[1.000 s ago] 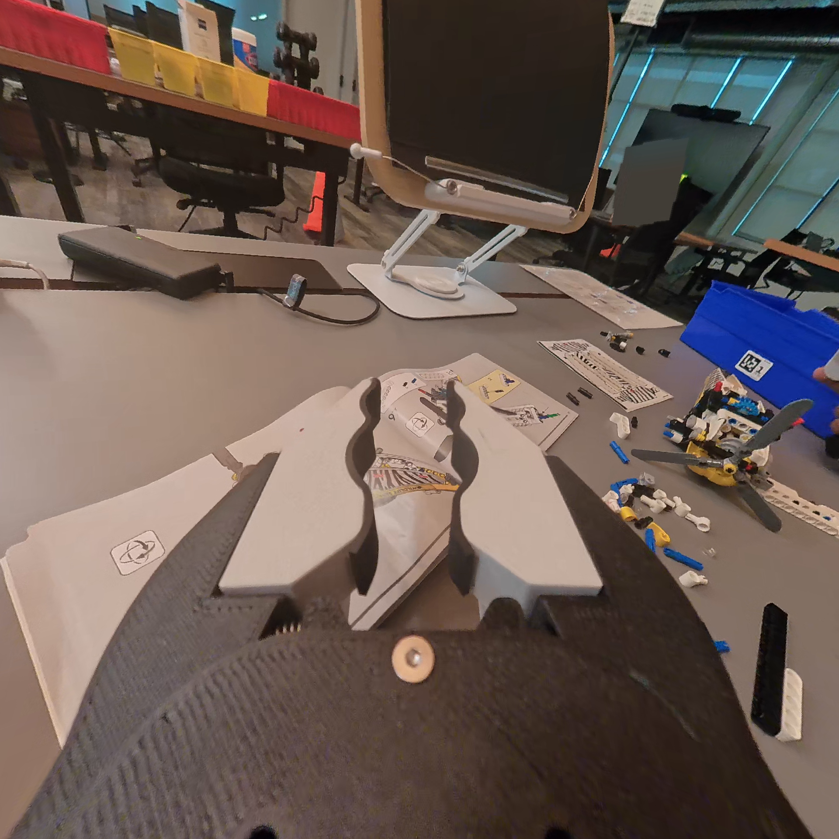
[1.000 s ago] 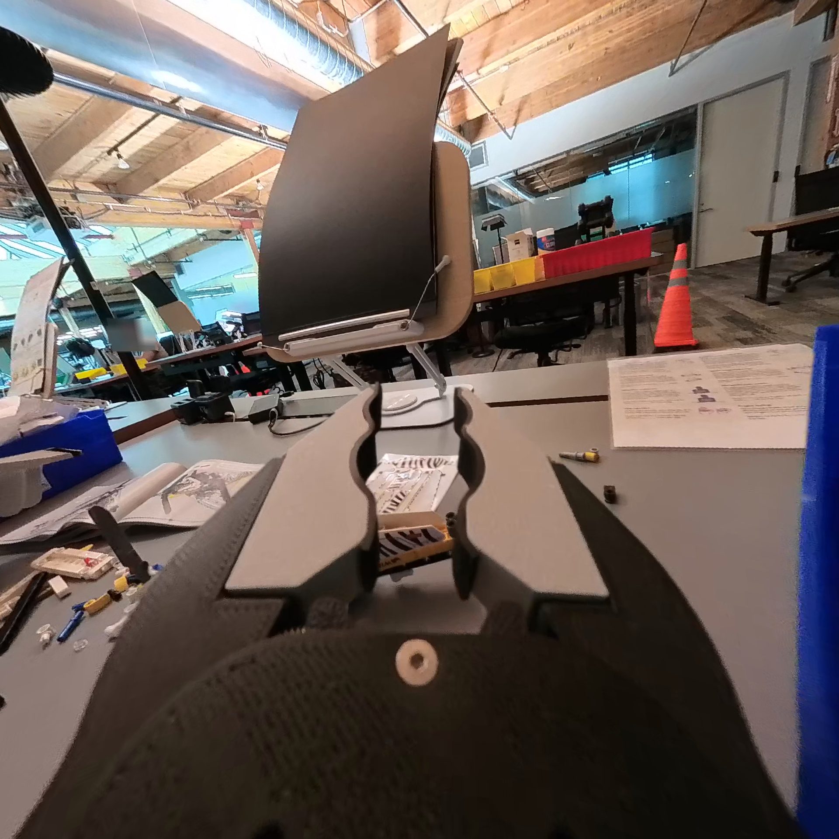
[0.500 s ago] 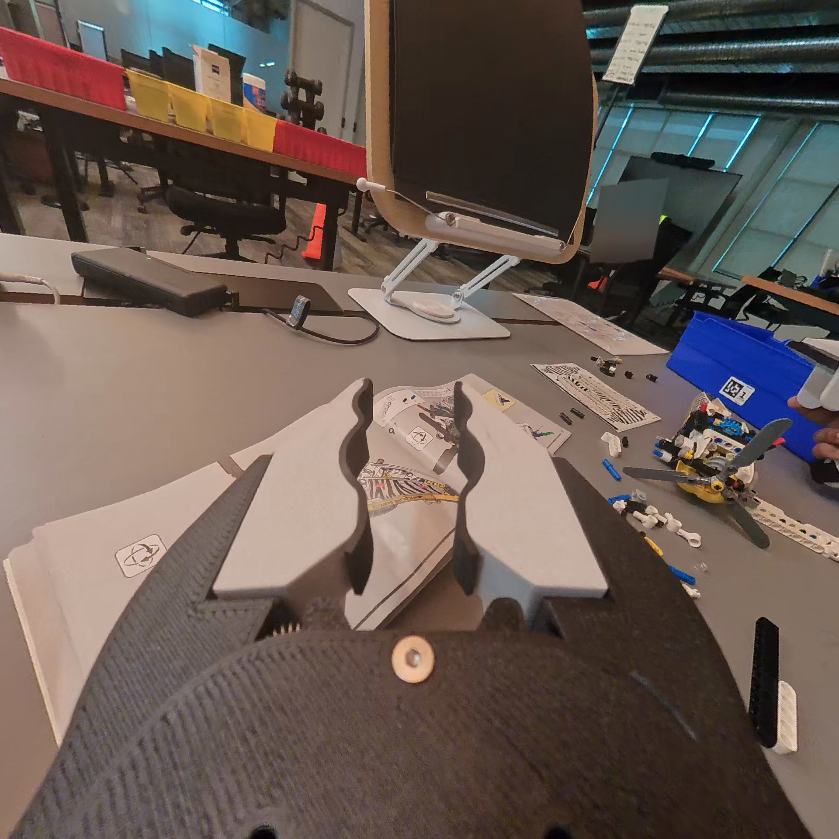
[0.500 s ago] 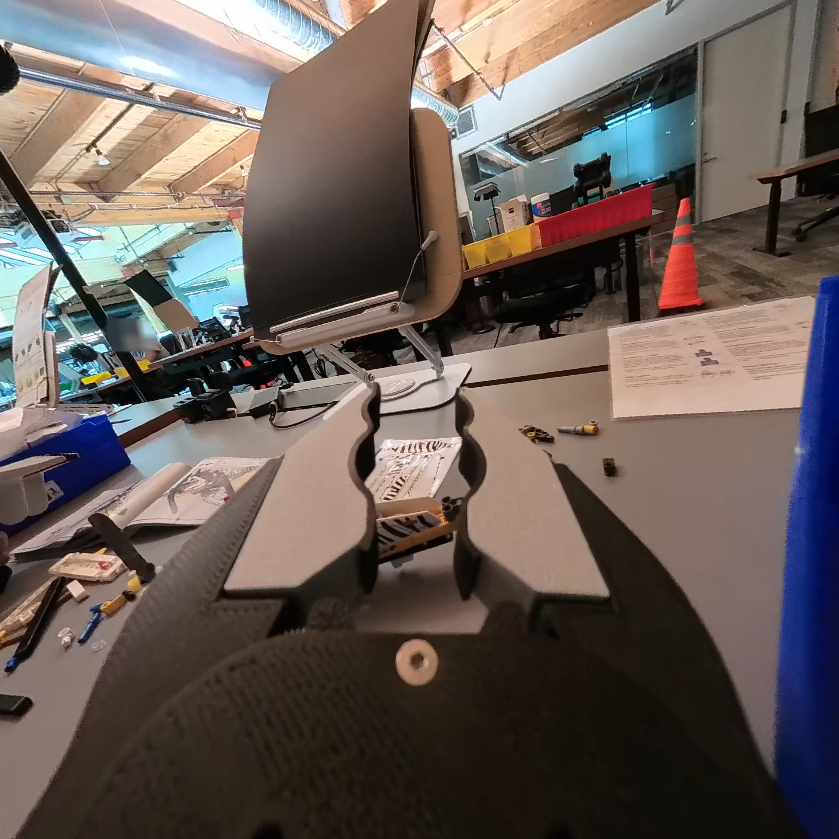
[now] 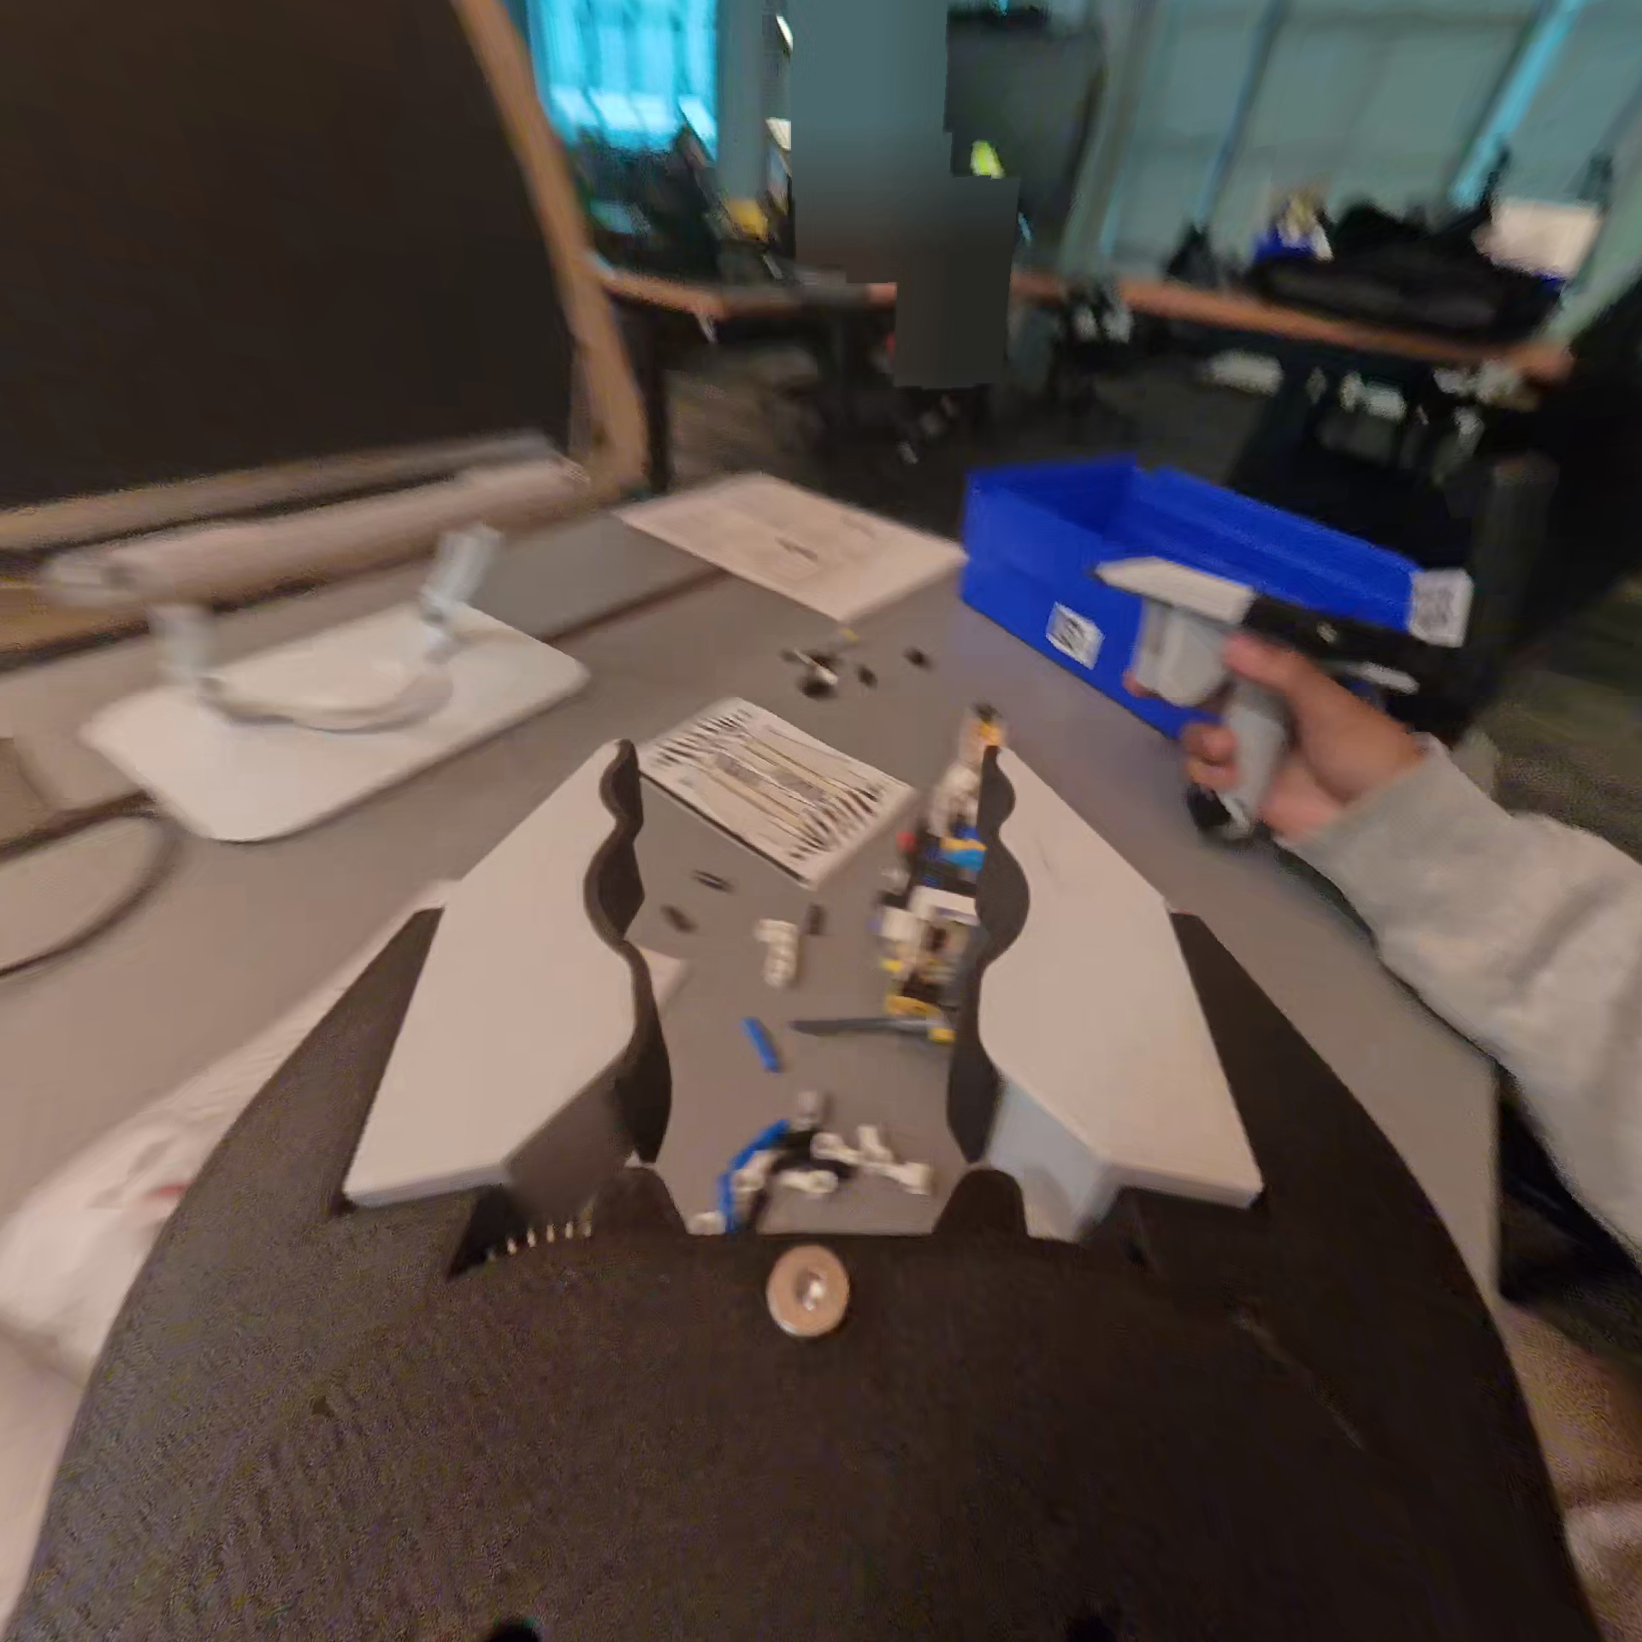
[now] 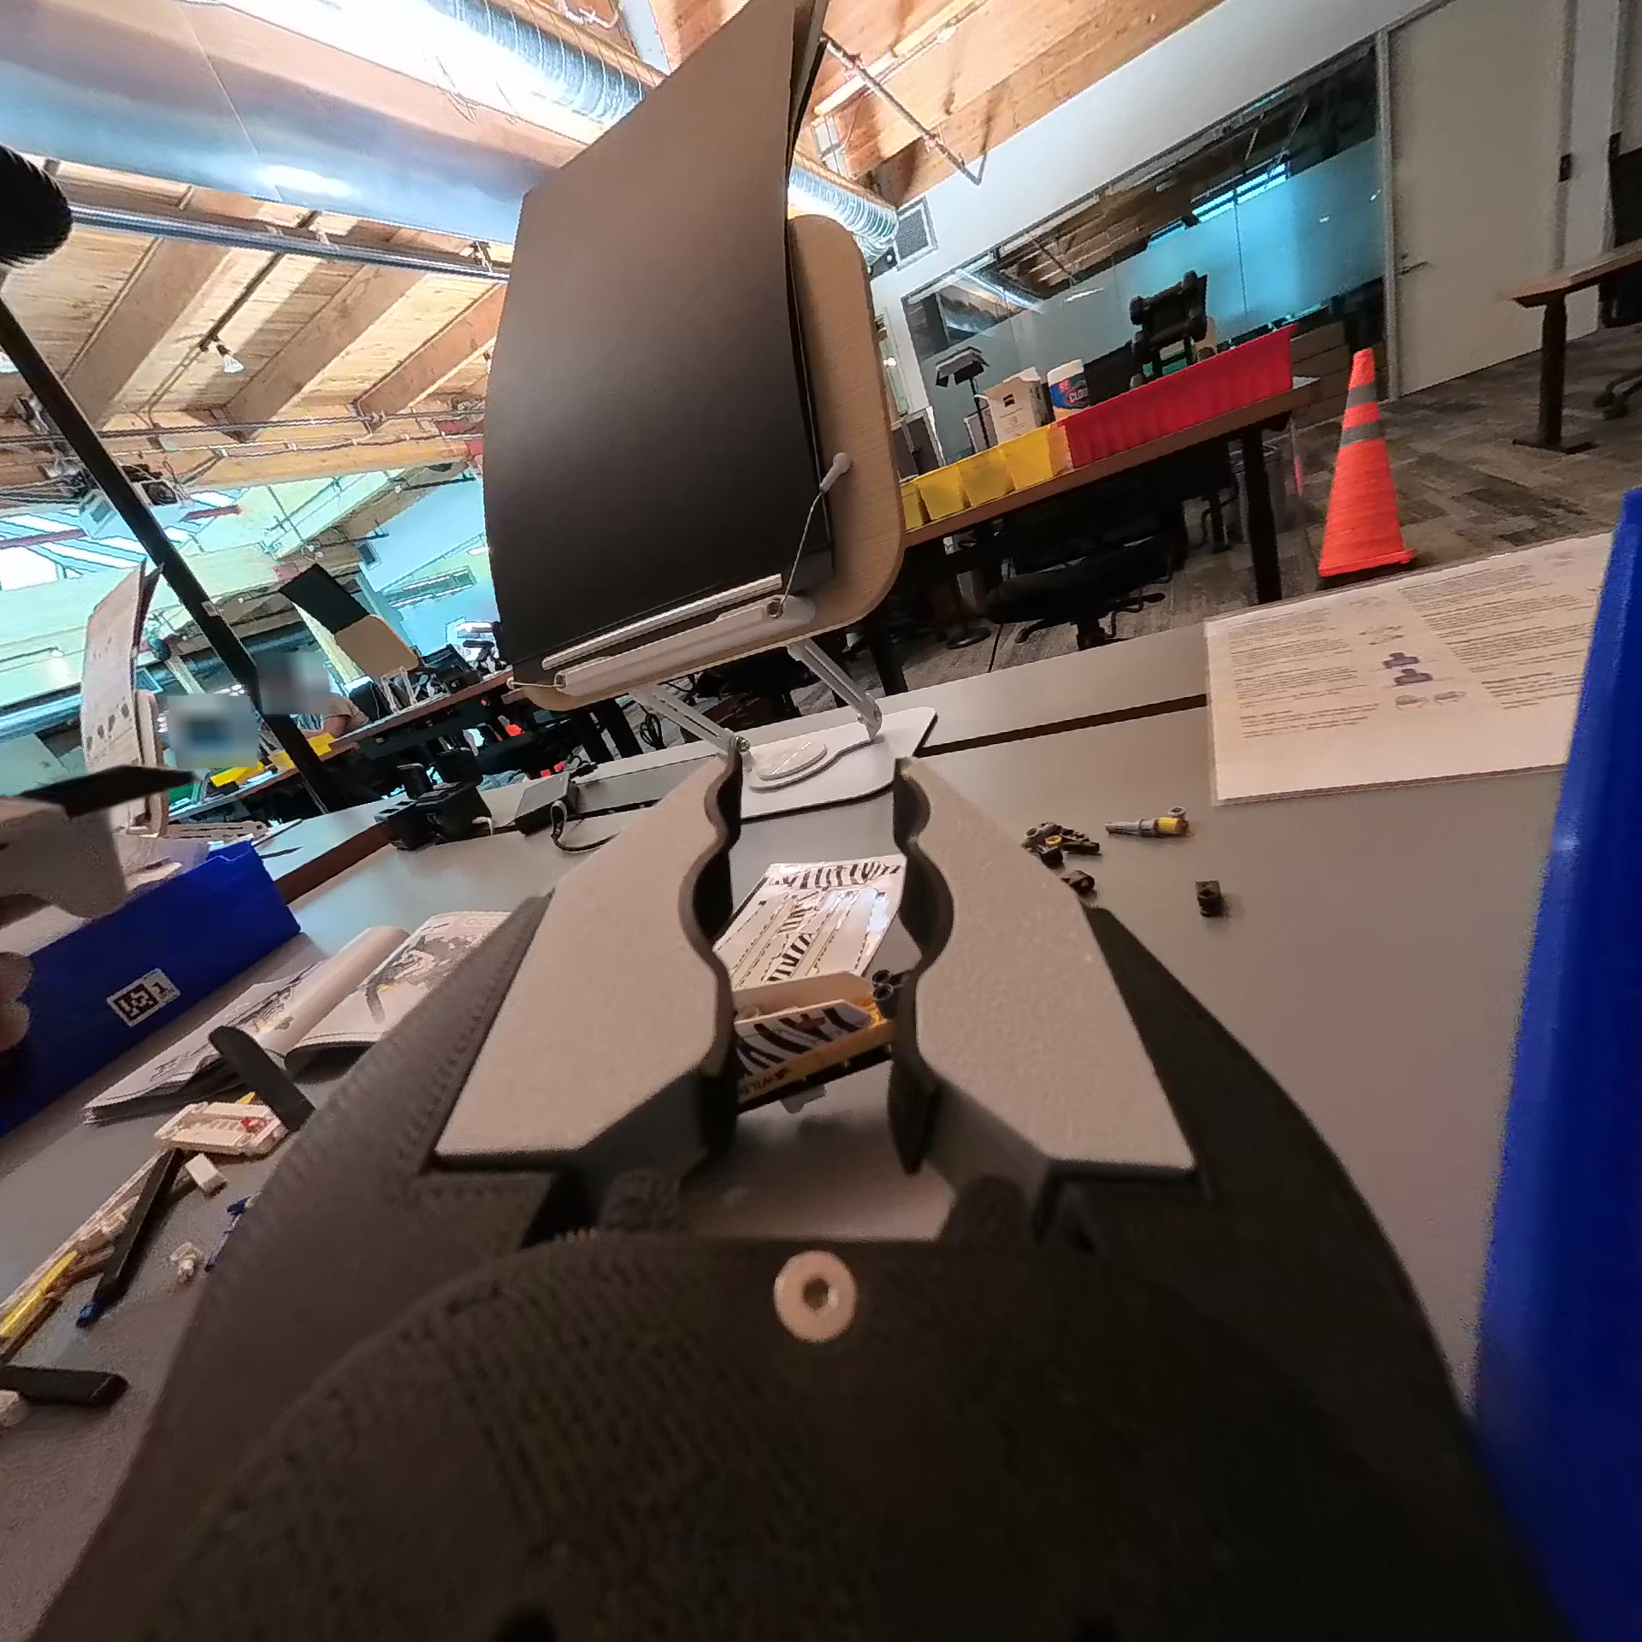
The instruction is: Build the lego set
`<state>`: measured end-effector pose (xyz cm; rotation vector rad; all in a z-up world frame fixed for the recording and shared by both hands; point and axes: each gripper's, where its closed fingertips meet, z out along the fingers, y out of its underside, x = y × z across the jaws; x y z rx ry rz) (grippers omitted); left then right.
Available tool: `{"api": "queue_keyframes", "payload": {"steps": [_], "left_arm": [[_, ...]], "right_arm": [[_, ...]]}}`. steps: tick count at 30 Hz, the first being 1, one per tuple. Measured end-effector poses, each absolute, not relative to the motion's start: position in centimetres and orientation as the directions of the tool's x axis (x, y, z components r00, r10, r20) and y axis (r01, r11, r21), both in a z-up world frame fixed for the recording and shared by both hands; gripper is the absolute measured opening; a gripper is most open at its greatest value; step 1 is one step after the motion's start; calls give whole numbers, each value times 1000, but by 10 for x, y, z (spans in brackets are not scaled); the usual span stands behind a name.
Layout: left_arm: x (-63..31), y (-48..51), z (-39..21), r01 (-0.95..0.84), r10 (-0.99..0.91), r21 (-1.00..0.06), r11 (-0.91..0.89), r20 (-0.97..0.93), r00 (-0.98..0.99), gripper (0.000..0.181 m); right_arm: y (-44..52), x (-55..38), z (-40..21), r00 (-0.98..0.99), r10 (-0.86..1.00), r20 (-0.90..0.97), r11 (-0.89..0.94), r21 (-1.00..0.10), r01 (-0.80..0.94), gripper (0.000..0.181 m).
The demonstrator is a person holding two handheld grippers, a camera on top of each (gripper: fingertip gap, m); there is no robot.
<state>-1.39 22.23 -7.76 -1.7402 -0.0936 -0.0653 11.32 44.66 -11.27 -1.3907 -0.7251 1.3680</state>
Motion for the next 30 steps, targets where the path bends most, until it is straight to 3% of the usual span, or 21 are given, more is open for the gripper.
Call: {"api": "queue_keyframes", "payload": {"steps": [5,10,15,18,25,30], "left_arm": [[67,277,-124,-38,-107,-877,-478,15,994,87],[75,303,-172,-267,-141,-666,-697,-237,961,99],[66,306,-209,-216,-143,-489,-845,-182,973,99],[57,305,-214,-175,-115,-450,-876,-157,981,98],[51,305,-209,-133,-89,-469,-873,-115,989,81],[53,306,-205,-98,-74,-492,-865,-66,995,78]], "right_arm": [[446,113,-113,172,921,-350,-309,-924,-226,33],[445,113,-112,166,920,-355,-314,-921,-230,33],[445,113,-111,162,919,-360,-318,-918,-236,33],[446,114,-110,158,917,-367,-324,-914,-243,33],[446,115,-107,142,912,-384,-341,-904,-257,33],[446,116,-107,138,910,-390,-346,-901,-263,33]]}}
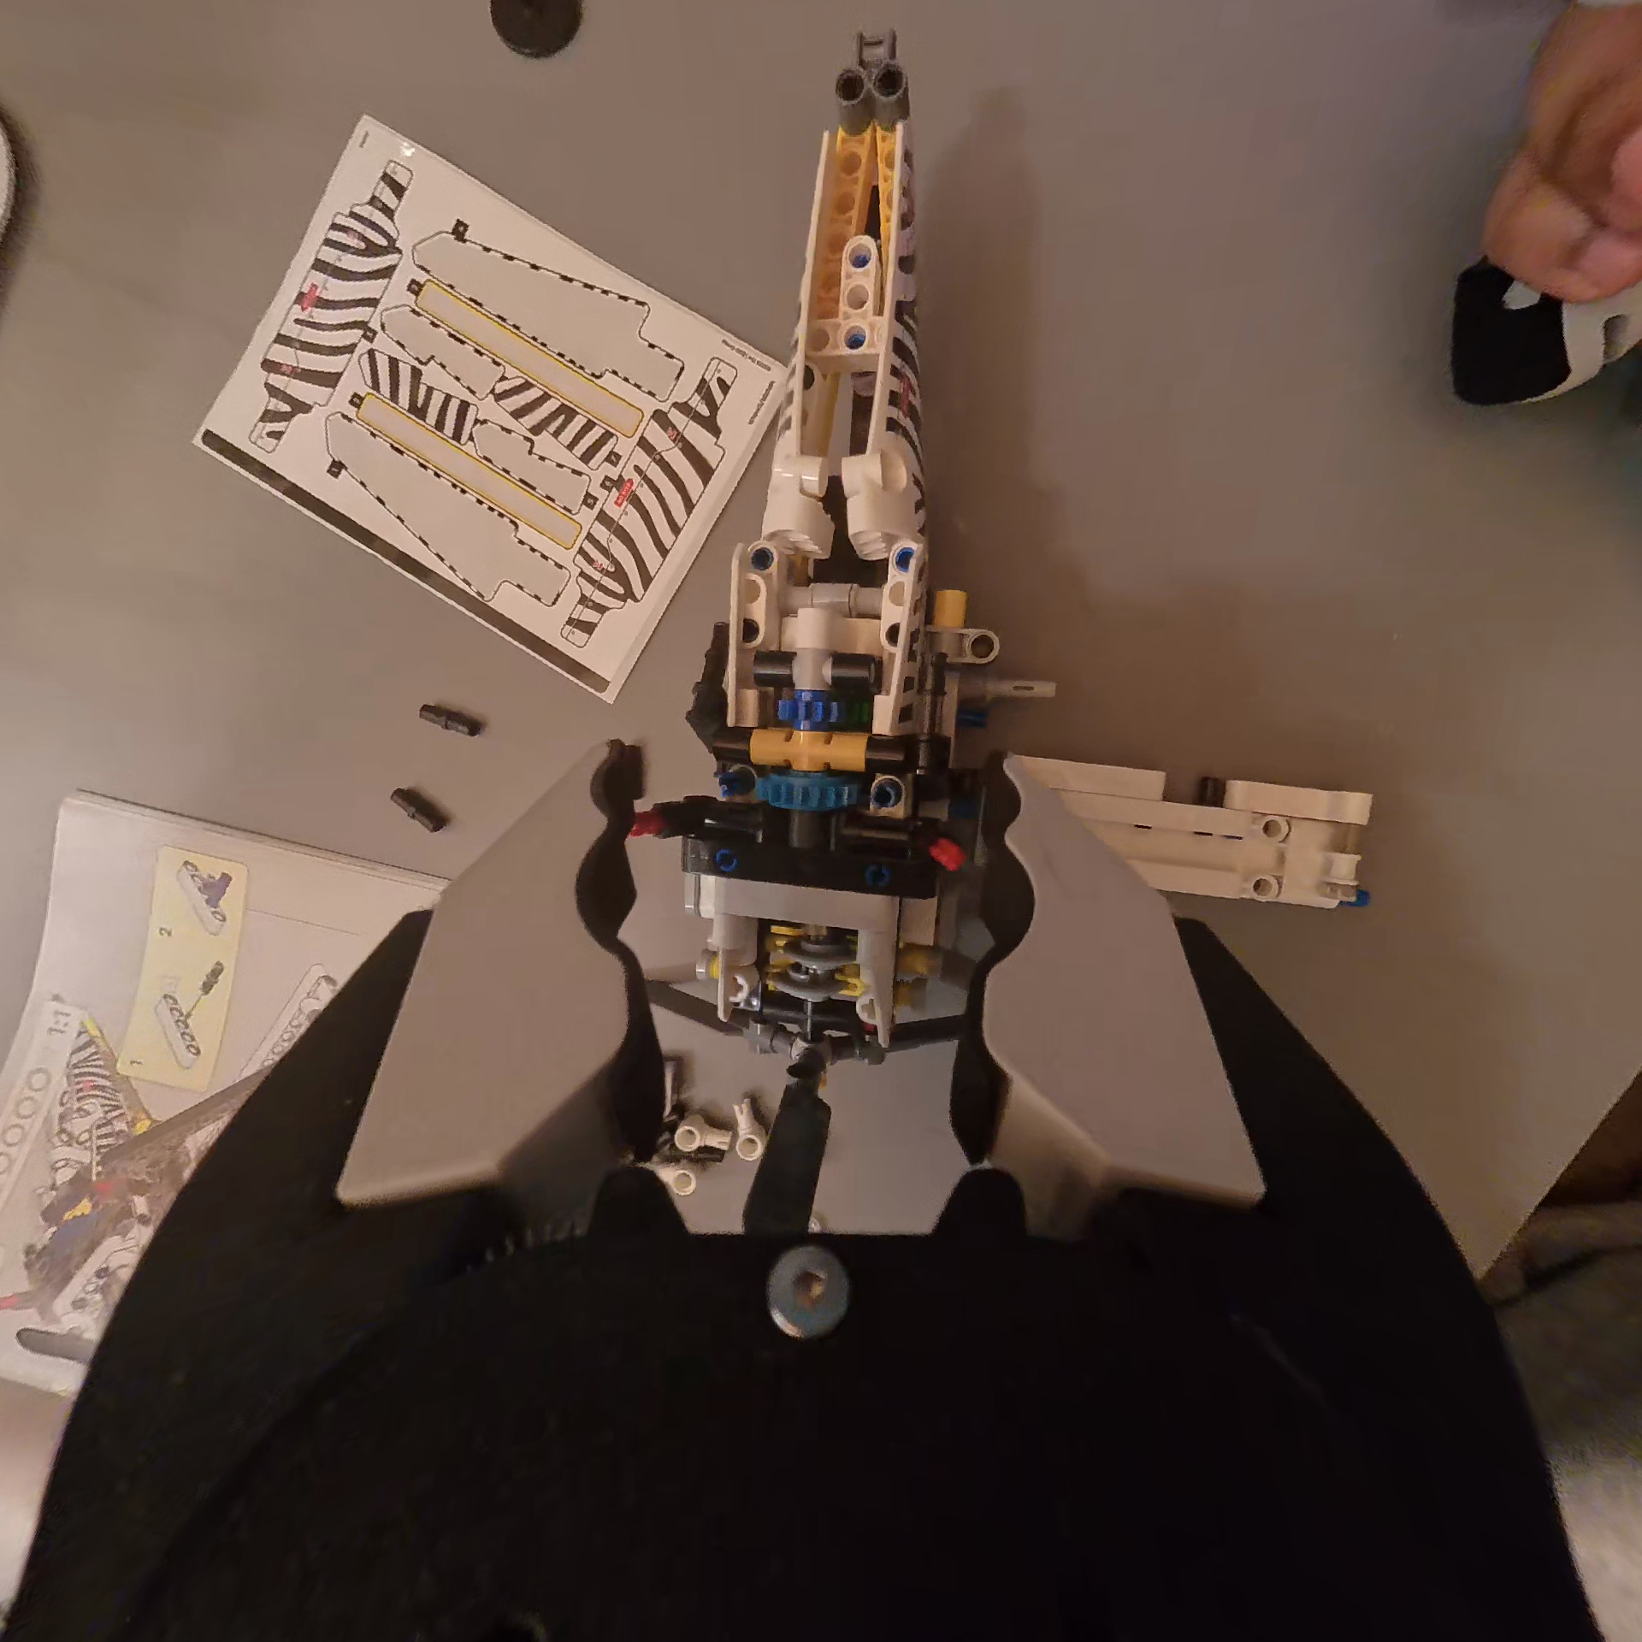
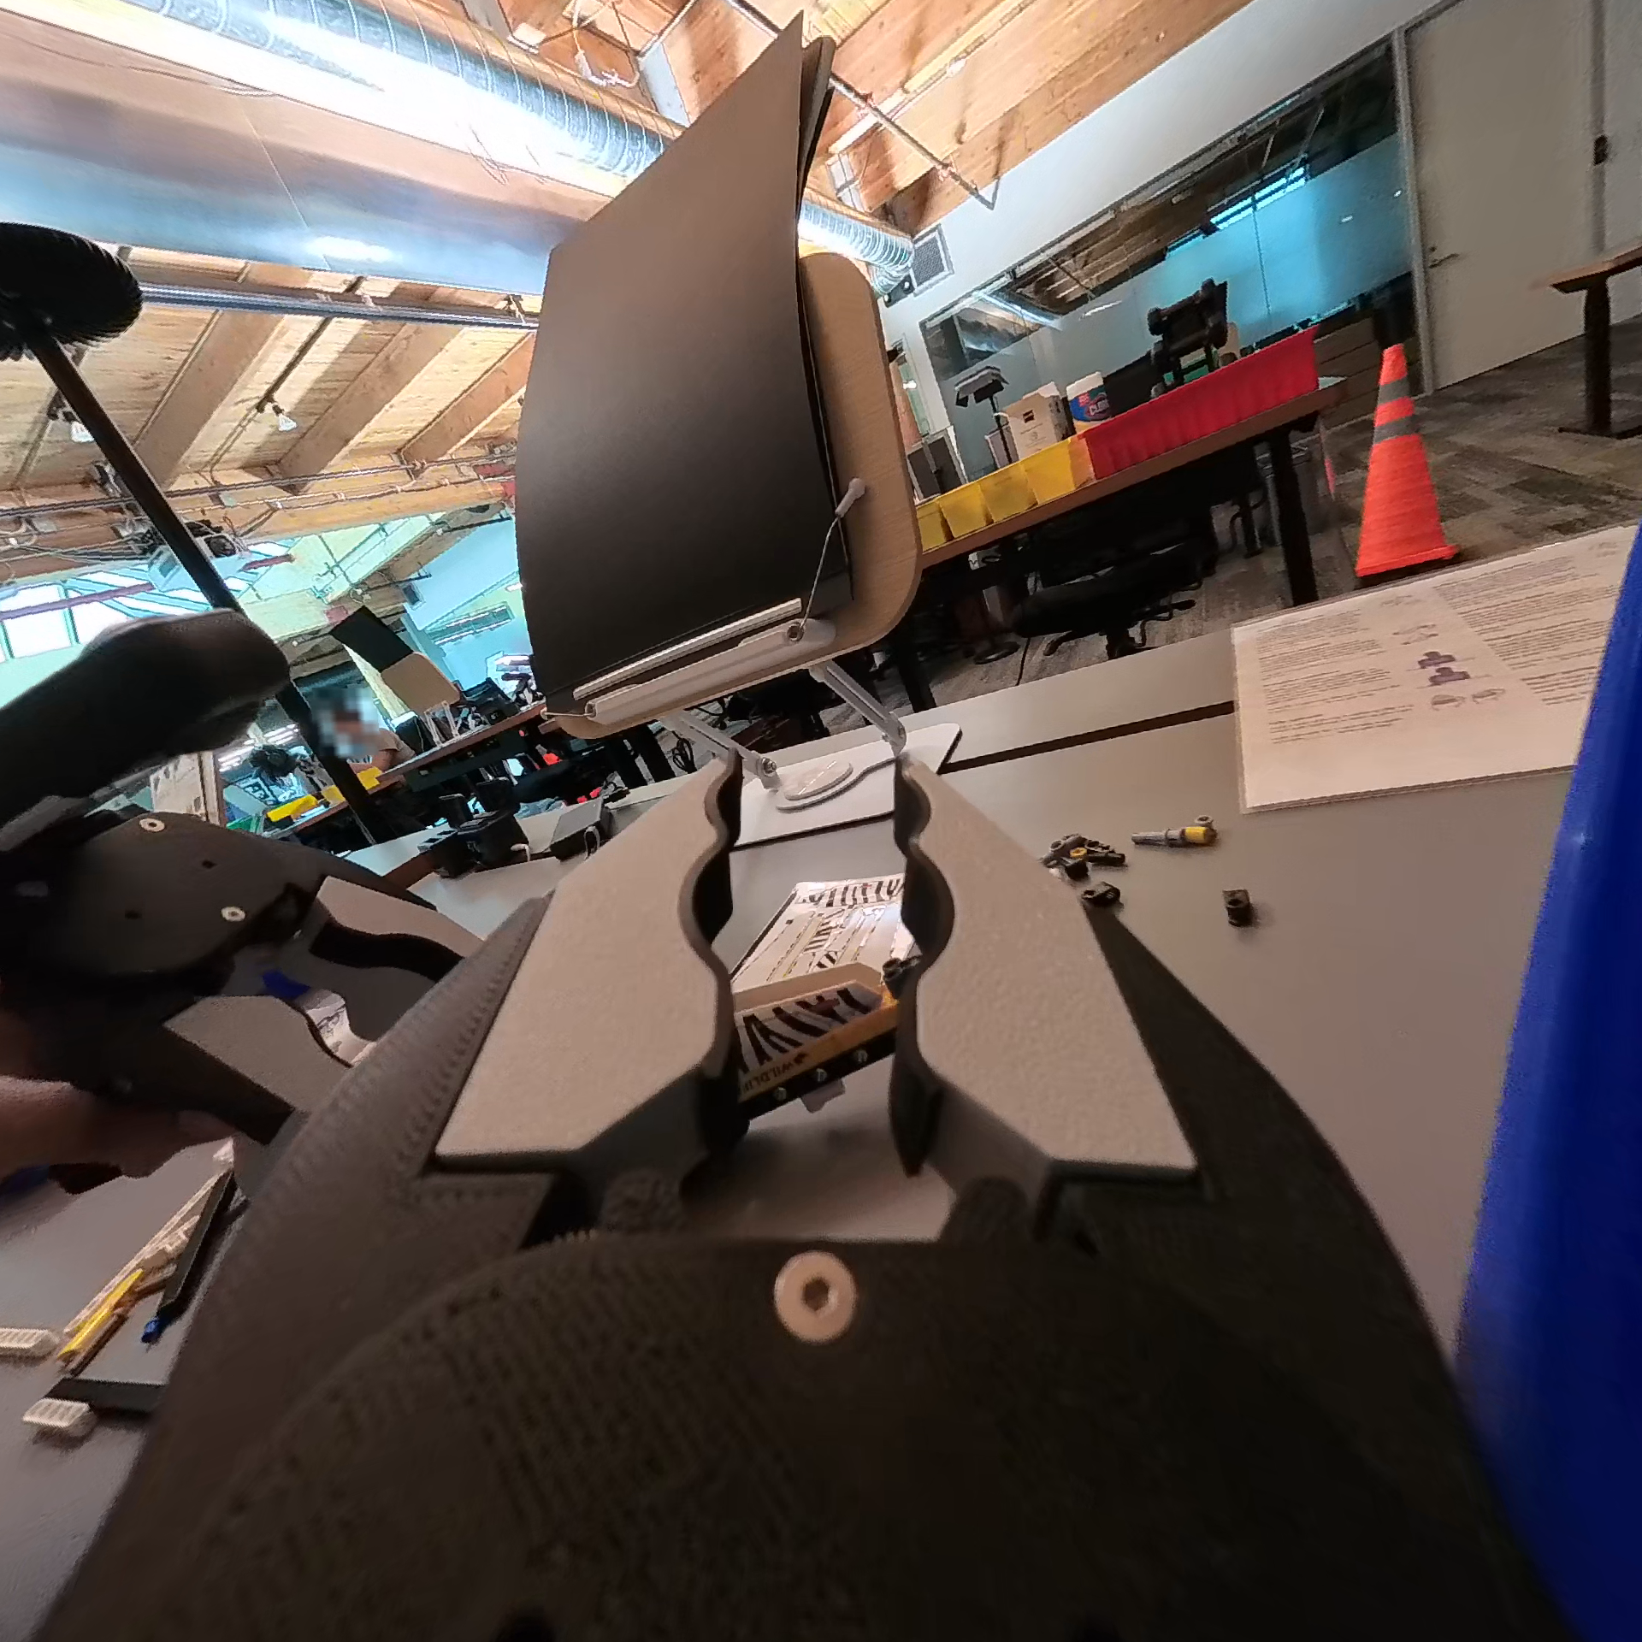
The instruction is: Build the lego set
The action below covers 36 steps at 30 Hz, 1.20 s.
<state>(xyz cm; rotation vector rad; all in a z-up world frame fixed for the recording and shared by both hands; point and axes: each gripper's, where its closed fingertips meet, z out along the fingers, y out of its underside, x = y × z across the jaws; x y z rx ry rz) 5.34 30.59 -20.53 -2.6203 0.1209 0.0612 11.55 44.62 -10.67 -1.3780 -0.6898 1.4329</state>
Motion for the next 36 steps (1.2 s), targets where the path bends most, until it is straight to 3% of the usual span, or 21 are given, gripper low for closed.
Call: {"api": "queue_keyframes", "payload": {"steps": [7,16,20,27,36], "left_arm": [[52,302,-196,-141,-73,-507,-850,-150,986,88],[42,282,-227,-226,-143,-317,-921,-264,954,95],[53,284,-230,-198,-148,-348,-916,-165,975,73],[53,285,-226,-49,-55,-398,-916,3,998,70],[46,283,-211,291,85,-426,-856,441,894,70]], "right_arm": [[446,116,-107,137,909,-393,-349,-899,-264,33],[446,116,-107,135,908,-396,-352,-897,-266,33],[446,116,-106,132,907,-400,-356,-896,-268,33],[446,116,-106,127,907,-403,-359,-894,-269,33],[445,116,-105,117,907,-405,-362,-891,-272,33]]}}
